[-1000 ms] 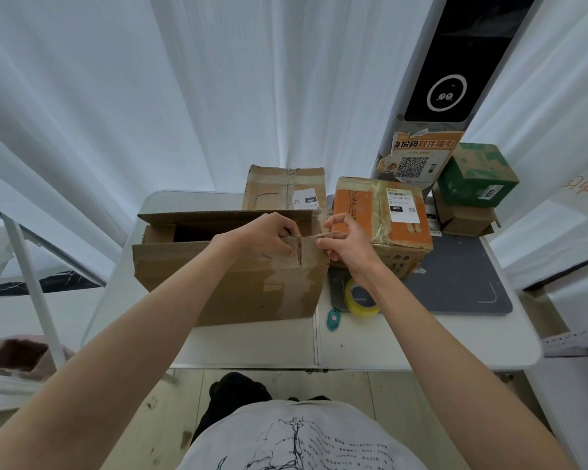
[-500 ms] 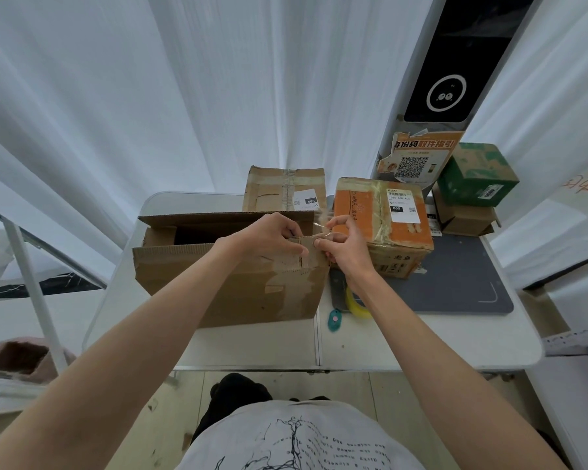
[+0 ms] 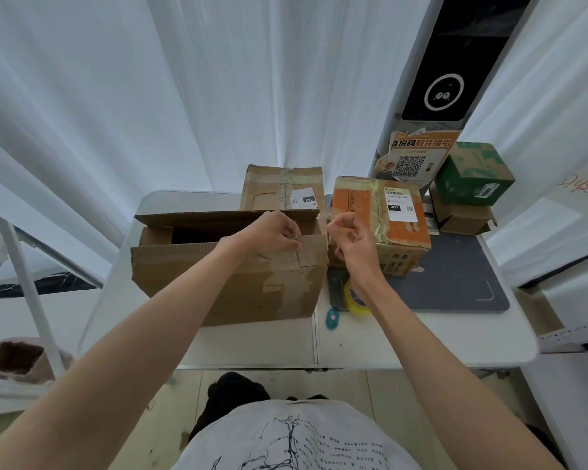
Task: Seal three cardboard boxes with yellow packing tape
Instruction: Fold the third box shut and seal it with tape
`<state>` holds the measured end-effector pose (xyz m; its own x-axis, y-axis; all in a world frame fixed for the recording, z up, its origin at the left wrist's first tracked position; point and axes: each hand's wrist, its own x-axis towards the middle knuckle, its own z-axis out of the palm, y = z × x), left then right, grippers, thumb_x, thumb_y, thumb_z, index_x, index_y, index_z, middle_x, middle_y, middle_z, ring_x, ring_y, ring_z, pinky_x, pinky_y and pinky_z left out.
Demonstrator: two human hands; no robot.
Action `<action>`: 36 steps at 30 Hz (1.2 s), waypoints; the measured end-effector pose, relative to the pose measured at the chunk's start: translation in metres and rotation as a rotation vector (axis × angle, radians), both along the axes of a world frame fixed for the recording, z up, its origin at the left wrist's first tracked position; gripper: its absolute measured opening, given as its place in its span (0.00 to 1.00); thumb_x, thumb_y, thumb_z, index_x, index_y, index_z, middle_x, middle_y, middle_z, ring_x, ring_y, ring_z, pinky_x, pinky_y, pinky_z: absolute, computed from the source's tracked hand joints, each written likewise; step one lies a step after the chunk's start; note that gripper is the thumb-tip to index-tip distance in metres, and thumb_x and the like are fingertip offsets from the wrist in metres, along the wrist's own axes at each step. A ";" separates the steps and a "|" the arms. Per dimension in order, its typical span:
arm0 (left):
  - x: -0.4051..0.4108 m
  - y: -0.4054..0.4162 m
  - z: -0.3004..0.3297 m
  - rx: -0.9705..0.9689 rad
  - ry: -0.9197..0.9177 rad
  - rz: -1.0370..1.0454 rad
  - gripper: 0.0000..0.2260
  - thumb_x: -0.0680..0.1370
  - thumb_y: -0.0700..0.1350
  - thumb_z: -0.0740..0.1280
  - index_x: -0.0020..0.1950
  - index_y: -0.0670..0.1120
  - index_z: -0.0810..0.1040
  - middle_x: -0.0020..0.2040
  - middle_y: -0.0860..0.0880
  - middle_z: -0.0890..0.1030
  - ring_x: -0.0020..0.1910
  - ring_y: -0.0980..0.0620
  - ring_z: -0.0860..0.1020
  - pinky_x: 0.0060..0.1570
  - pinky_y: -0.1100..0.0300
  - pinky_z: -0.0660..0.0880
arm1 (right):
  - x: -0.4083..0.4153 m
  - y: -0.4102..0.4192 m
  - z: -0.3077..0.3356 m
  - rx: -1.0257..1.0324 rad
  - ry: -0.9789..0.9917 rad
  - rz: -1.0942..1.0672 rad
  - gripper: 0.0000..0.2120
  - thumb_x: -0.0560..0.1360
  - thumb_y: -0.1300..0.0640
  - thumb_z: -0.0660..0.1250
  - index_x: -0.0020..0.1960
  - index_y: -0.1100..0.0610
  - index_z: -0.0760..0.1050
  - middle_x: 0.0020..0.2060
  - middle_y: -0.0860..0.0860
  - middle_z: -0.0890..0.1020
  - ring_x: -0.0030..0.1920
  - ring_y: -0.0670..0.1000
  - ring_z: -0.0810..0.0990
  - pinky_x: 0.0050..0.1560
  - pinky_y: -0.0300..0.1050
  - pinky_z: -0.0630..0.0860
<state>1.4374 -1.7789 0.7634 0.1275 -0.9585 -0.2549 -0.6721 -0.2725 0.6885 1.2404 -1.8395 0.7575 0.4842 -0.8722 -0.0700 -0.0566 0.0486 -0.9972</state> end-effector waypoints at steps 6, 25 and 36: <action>0.002 -0.001 -0.001 0.049 0.022 0.000 0.03 0.79 0.48 0.71 0.46 0.51 0.82 0.45 0.53 0.84 0.45 0.54 0.83 0.40 0.64 0.79 | -0.013 -0.006 0.026 -0.060 0.019 0.179 0.03 0.77 0.59 0.72 0.50 0.55 0.81 0.46 0.49 0.84 0.49 0.45 0.81 0.54 0.38 0.77; 0.013 -0.010 0.003 0.185 0.104 -0.022 0.08 0.83 0.44 0.66 0.50 0.45 0.84 0.41 0.50 0.83 0.38 0.52 0.80 0.34 0.64 0.75 | 0.005 0.004 -0.020 -0.311 0.203 0.348 0.11 0.75 0.63 0.73 0.51 0.48 0.78 0.41 0.50 0.84 0.48 0.52 0.81 0.62 0.61 0.75; 0.018 -0.014 -0.001 0.184 0.141 -0.036 0.06 0.82 0.46 0.68 0.49 0.48 0.84 0.45 0.49 0.84 0.42 0.52 0.82 0.34 0.67 0.75 | 0.012 0.003 -0.030 -0.353 0.187 0.312 0.12 0.74 0.62 0.75 0.52 0.50 0.77 0.40 0.43 0.84 0.49 0.48 0.81 0.64 0.51 0.70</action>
